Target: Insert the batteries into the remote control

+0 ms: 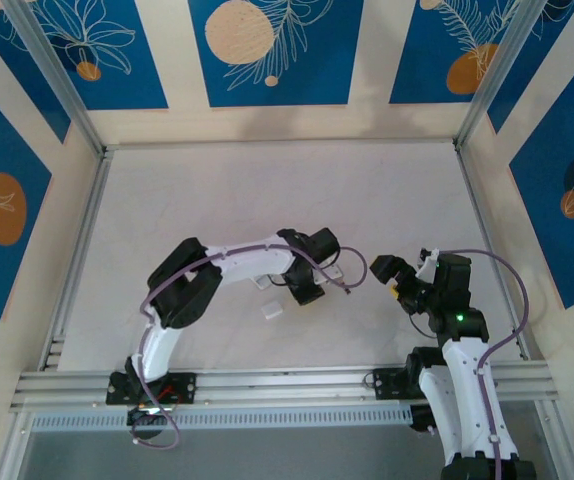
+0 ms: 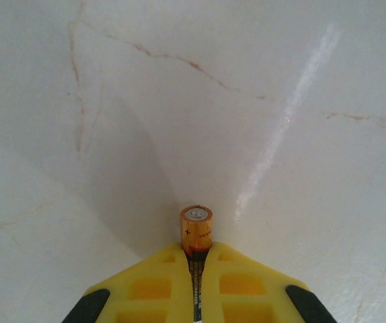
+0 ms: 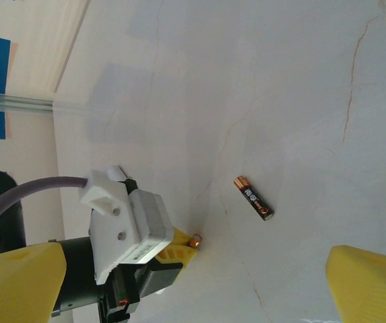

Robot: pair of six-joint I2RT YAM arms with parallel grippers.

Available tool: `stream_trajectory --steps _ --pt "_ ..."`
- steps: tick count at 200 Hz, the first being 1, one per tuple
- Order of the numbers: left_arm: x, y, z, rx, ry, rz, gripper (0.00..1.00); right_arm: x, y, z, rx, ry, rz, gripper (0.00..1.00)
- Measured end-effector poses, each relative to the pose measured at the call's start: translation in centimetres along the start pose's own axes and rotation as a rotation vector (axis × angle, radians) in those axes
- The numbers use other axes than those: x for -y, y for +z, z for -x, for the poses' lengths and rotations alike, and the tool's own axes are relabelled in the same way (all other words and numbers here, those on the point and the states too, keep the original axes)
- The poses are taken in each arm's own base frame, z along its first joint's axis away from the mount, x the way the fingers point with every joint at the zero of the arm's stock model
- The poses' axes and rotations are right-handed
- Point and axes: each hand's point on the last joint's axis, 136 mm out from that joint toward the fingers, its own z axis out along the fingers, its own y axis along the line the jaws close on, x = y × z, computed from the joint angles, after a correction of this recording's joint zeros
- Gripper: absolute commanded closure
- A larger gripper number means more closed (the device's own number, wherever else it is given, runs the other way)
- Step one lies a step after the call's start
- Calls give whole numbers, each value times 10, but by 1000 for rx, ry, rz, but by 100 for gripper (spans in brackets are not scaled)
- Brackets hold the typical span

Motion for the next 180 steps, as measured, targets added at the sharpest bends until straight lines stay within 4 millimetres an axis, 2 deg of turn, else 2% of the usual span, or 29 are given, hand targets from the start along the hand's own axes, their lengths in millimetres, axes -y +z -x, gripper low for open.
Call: stream_trajectory --steps 17,43,82,107,150,163,180 --pt "-1 -10 2 52 -19 11 94 -4 -1 -2 -4 -21 14 1" --pt "-8 -36 9 167 -49 39 94 -19 1 -8 -24 -82 66 1" --pt "-31 -70 15 310 -111 76 93 -47 10 -28 -86 -213 149 1" --pt "-48 -74 9 327 -150 93 94 -51 24 -42 -142 -260 136 1" --pt "-75 -79 -6 328 -217 117 93 -47 63 -68 -257 -324 36 0" --pt "-79 -81 -8 333 -226 121 93 -49 73 -71 -284 -334 8 1" --pt "-83 -82 -10 339 -236 125 94 -58 86 -65 -284 -341 -7 0"
